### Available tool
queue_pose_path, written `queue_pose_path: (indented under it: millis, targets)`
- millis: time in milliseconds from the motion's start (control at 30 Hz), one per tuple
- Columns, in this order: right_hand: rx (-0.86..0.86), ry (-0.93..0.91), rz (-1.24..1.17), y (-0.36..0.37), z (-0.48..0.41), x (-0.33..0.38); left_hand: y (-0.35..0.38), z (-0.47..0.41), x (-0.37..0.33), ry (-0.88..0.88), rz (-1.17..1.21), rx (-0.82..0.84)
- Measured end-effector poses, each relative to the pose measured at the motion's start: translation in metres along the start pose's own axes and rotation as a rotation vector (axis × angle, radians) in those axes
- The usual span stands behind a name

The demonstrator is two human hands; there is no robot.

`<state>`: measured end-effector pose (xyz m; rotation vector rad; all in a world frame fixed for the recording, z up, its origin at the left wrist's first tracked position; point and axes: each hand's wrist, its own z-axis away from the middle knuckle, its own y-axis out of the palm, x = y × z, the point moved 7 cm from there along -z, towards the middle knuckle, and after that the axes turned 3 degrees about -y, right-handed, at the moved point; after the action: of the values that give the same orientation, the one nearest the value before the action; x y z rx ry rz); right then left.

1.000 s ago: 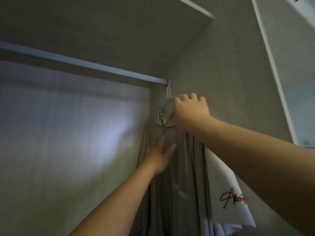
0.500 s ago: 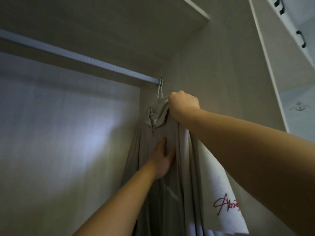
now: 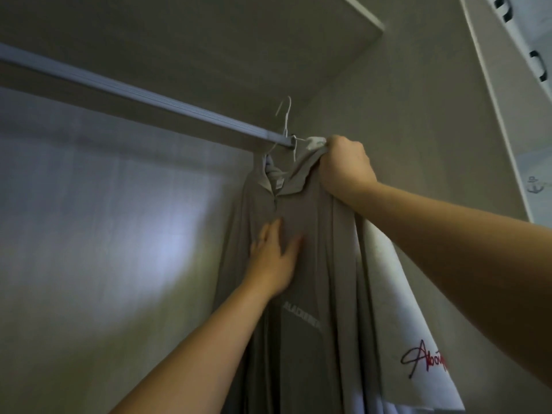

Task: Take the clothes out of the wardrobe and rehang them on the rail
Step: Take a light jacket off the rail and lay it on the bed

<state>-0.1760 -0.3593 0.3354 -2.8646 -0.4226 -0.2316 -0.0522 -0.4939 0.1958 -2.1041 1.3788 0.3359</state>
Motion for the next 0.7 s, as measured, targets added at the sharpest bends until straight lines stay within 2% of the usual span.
queue_pose_path:
  millis: [133,233,400,533,700]
  targets:
    - [-0.066,-0.064,-0.029,-0.025,0.032,-0.019,-0.031,0.006,-0.018,0.073,0.009,-0.263]
    - [-0.091,-0.144,0.018,-0.057,0.075,-0.028,-0.044,0.015,-0.038,0.14,-0.019,-0.37]
    - [-0.12,-0.233,0.07,-0.123,0.143,-0.042,-0.037,0.035,-0.075,0.258,-0.061,-0.389]
    - [-0.132,-0.235,0.108,-0.192,0.18,-0.062,-0.012,0.066,-0.128,0.424,-0.046,-0.418]
    - [-0.138,-0.261,0.226,-0.293,0.219,-0.096,0.02,0.111,-0.203,0.527,0.028,-0.471]
